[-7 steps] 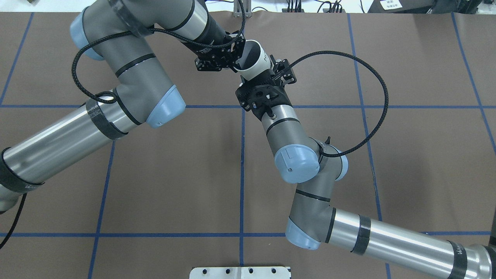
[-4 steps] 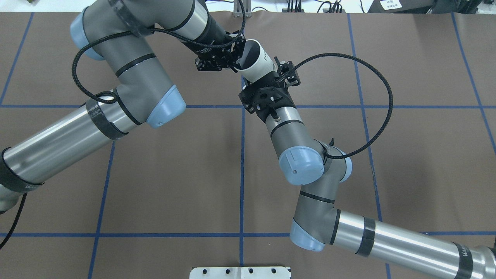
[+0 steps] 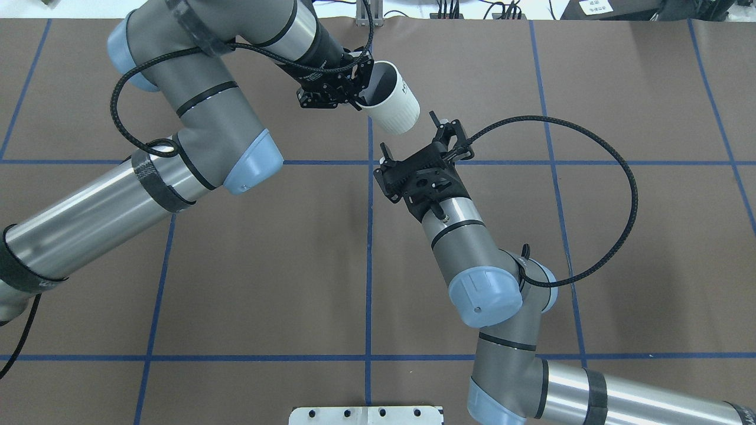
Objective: Left arm hands cup to right arm to dump lemon
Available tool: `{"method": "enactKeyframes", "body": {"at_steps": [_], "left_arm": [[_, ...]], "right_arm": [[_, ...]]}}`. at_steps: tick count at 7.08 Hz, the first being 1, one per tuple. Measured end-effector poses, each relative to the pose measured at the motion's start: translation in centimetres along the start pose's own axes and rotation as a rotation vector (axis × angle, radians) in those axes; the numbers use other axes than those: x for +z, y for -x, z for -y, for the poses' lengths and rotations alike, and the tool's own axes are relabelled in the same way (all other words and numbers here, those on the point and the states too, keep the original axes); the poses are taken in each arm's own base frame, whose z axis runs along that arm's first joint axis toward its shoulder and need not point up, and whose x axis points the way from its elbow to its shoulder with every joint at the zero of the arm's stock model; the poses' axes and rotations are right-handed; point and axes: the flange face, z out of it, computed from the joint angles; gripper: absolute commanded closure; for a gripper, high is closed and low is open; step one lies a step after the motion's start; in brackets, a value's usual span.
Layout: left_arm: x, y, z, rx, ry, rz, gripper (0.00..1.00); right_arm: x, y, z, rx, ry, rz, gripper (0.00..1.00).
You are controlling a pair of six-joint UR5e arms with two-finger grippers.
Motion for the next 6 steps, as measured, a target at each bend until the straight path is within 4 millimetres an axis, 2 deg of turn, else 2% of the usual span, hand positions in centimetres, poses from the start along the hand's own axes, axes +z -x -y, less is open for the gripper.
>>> {"method": "enactKeyframes", "body": {"at_steps": [2, 3, 4, 6], "left_arm": [[-0.1, 0.2, 0.4, -0.004, -0.006, 0.003, 1.00], [-0.1, 0.3, 0.7, 0.000, -0.010, 0.005, 1.00], [-0.2, 0.5, 0.8, 0.009, -0.016, 0.008, 1.00], [-0.3, 0.9, 1.4, 0.026, -0.025, 0.012, 1.00]], "right_arm": [[-2.1, -0.2, 1.6, 0.040, -0.025, 0.014, 0.01], [-2.3, -0.9, 1.7, 0.057, -0.027, 0.011, 0.01], [-1.6, -2.3, 1.2, 0.093, -0.016, 0.013, 0.00], [1.7, -7.3, 0.0, 0.173, 0.051, 0.050, 0.00]]}}
